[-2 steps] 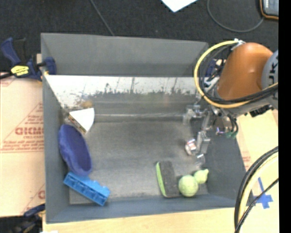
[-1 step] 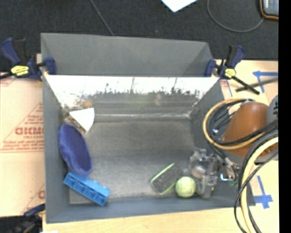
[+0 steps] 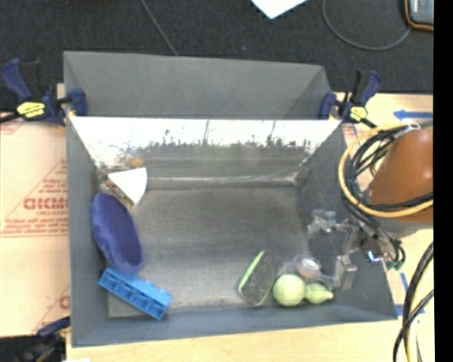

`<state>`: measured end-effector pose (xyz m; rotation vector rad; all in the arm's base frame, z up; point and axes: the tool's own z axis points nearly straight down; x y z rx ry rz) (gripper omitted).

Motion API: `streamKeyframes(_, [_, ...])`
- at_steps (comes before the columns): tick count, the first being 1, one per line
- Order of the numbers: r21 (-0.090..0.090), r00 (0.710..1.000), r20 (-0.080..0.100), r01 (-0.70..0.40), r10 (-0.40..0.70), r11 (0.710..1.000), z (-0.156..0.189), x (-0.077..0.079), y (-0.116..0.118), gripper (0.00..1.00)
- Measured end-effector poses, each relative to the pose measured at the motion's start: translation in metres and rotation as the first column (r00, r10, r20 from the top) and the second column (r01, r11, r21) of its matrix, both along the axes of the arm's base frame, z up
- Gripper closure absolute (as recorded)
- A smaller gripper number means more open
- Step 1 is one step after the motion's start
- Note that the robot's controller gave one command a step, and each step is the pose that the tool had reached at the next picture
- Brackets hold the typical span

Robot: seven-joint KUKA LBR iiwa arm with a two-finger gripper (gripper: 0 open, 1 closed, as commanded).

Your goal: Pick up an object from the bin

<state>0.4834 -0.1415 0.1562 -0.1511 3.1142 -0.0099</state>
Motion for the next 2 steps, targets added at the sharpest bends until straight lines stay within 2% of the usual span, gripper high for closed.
streamKeyframes(1, [0.006, 0.999, -0.016, -0.044, 0.044, 0.999, -0.056, -0.011, 0.03, 0.0])
streamKeyframes(2, [-0.016, 0.945, 0.017, -0.327, 0.327, 0.945, -0.083, -0.006, 0.036, 0.0])
